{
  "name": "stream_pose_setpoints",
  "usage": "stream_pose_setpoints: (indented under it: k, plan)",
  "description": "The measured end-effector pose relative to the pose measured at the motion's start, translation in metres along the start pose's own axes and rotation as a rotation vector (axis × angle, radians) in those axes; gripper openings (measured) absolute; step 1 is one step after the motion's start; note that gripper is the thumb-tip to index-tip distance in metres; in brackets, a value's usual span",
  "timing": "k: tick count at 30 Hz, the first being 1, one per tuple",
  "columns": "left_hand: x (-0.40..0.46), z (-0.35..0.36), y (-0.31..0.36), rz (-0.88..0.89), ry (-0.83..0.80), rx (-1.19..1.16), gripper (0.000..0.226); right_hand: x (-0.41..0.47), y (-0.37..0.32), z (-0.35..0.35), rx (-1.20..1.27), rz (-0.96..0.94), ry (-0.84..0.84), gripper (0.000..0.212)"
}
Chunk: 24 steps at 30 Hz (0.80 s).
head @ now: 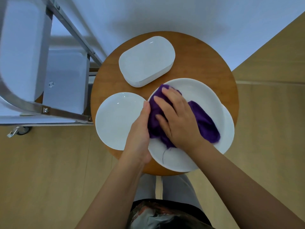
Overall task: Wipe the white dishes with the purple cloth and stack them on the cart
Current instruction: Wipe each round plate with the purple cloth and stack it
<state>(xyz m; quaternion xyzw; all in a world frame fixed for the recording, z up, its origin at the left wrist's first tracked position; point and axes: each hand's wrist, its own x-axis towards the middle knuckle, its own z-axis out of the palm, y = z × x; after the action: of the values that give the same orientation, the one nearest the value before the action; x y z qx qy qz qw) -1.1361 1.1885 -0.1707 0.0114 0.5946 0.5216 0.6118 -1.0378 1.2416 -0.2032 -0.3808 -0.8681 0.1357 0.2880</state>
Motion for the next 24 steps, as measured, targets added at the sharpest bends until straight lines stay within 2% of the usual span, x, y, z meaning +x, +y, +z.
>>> stream_pose_setpoints:
  k: [4, 7, 11, 15, 17, 20, 24]
  plan:
    - [-0.004, 0.0, 0.004, 0.005, 0.02, 0.074, 0.056, 0.016, 0.015, -0.007, -0.021, 0.08, 0.056, 0.036]
    - [-0.006, -0.004, 0.009, 0.022, 0.058, 0.064, 0.059, 0.006, 0.024, -0.014, -0.014, 0.162, -0.021, 0.042]
    - [-0.008, -0.007, 0.016, 0.045, 0.073, 0.071, 0.05, -0.02, 0.02, -0.021, -0.002, 0.361, -0.118, 0.055]
    - [-0.01, -0.001, 0.014, 0.016, 0.102, 0.035, 0.064, -0.037, -0.015, -0.017, -0.024, 0.486, -0.267, 0.076]
    - [-0.009, 0.001, 0.016, 0.011, 0.15, 0.026, 0.072, -0.046, -0.03, -0.015, 0.012, 0.457, -0.381, 0.085]
    - [-0.006, -0.004, 0.02, -0.014, 0.198, -0.025, 0.073, -0.056, -0.041, -0.016, -0.016, 0.318, -0.482, 0.095]
    - [-0.002, -0.011, 0.022, -0.098, 0.21, -0.046, 0.07, -0.056, -0.04, -0.015, -0.13, 0.187, -0.418, 0.079]
